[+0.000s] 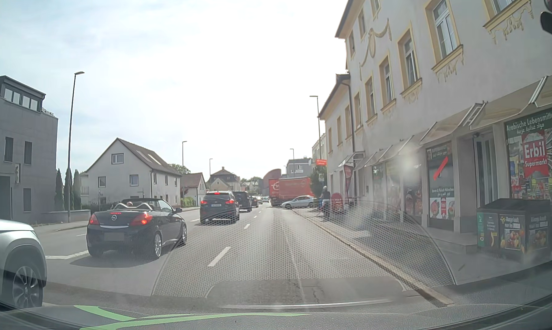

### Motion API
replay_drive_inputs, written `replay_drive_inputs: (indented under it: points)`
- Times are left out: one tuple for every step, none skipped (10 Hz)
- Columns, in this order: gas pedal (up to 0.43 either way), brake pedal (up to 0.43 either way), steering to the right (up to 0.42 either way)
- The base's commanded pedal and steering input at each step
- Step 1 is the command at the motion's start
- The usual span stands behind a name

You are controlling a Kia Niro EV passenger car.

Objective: Follow the waypoints while adhering to traffic rules and regulations

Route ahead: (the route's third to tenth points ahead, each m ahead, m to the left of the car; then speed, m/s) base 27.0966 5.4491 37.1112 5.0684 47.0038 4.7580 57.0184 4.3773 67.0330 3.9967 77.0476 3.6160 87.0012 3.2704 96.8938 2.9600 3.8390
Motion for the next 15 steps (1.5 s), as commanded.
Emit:
replay_drive_inputs:
  points:
    - [0.000,0.000,0.002]
    - [0.000,0.000,0.001]
    - [0.000,0.000,0.000]
    - [0.000,0.000,0.000]
    - [0.008,0.000,-0.002]
    - [0.020,0.000,-0.002]
    - [0.028,0.000,-0.003]
    - [0.028,0.000,-0.004]
    - [0.028,0.000,-0.005]
    - [0.028,0.000,-0.005]
    - [0.039,0.000,-0.005]
    - [0.039,0.000,-0.005]
    - [0.039,0.000,-0.005]
    - [0.039,0.000,-0.006]
    - [0.039,0.000,-0.006]
